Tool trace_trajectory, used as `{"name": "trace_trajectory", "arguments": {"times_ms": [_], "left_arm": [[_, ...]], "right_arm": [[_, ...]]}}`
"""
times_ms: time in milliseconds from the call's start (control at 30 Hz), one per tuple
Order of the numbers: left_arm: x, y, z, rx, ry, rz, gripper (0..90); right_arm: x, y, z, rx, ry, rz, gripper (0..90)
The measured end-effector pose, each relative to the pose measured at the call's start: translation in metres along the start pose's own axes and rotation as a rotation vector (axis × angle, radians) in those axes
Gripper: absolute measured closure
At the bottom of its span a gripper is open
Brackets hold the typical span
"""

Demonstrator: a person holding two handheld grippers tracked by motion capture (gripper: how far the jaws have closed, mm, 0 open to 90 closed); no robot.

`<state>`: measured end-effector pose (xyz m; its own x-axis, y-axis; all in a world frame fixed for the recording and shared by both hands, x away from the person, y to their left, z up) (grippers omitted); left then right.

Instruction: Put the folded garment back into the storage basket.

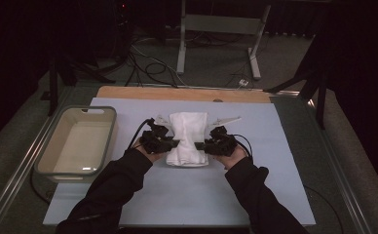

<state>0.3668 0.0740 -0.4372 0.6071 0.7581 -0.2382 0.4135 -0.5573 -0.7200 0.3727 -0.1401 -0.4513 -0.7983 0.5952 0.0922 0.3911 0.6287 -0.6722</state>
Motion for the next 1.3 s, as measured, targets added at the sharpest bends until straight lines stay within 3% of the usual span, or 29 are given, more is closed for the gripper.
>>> {"name": "trace_trajectory", "arguments": {"times_ms": [600,1300], "left_arm": [[0.013,-0.023,0.006,0.006,-0.004,-0.026,77.4],[0.032,-0.056,0.014,0.003,-0.026,-0.061,77.4]], "right_arm": [[0.018,0.013,-0.018,0.004,-0.018,-0.018,75.8],[0.044,0.028,-0.046,-0.005,-0.073,-0.039,75.8]]}}
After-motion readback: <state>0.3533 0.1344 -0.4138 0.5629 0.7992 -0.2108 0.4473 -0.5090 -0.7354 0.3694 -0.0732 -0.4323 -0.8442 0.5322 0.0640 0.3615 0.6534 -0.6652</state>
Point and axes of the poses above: each handheld gripper's, and its own axes: y roughly forward along the jaws, z roughly out of its underside, x roughly to its left, the point moved 2 cm from there along y, roughly forward along the jaws, and after that the axes turned 9 degrees about -y, right-handed, at the moved point
